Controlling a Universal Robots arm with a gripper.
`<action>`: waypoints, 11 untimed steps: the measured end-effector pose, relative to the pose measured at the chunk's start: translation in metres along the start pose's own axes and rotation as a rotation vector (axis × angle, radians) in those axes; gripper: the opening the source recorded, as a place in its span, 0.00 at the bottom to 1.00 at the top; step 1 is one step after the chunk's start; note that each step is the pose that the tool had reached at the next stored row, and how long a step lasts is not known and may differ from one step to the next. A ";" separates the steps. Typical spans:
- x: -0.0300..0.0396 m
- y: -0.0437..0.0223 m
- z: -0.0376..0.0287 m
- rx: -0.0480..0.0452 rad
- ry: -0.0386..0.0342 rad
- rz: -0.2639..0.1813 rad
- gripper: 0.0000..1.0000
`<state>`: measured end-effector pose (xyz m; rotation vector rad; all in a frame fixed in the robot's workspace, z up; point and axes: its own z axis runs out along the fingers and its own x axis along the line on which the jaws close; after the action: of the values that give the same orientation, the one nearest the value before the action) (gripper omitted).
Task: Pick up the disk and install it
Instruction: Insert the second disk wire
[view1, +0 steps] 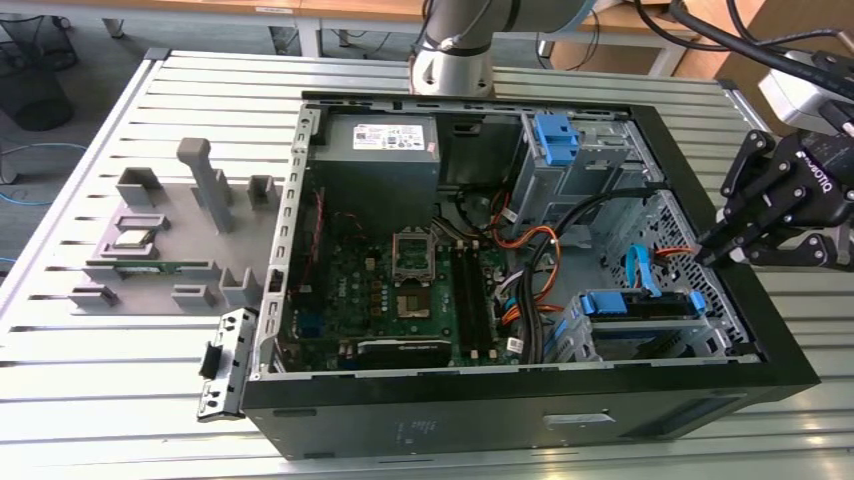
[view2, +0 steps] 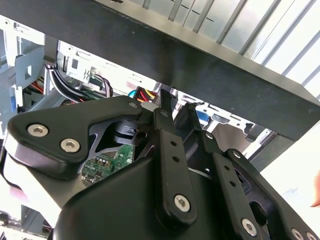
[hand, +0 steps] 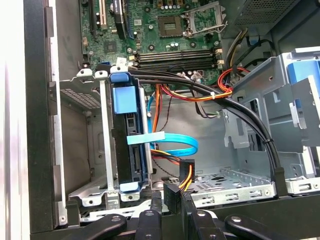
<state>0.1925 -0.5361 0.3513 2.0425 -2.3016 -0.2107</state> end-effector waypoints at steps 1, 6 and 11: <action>0.0000 0.0000 0.0000 0.0001 0.0003 0.000 0.29; 0.0000 0.0000 0.0000 0.0001 0.0010 0.000 0.29; 0.0000 0.0000 0.0000 0.0001 0.0010 0.000 0.29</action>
<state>0.1925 -0.5361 0.3513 2.0420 -2.3012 -0.2095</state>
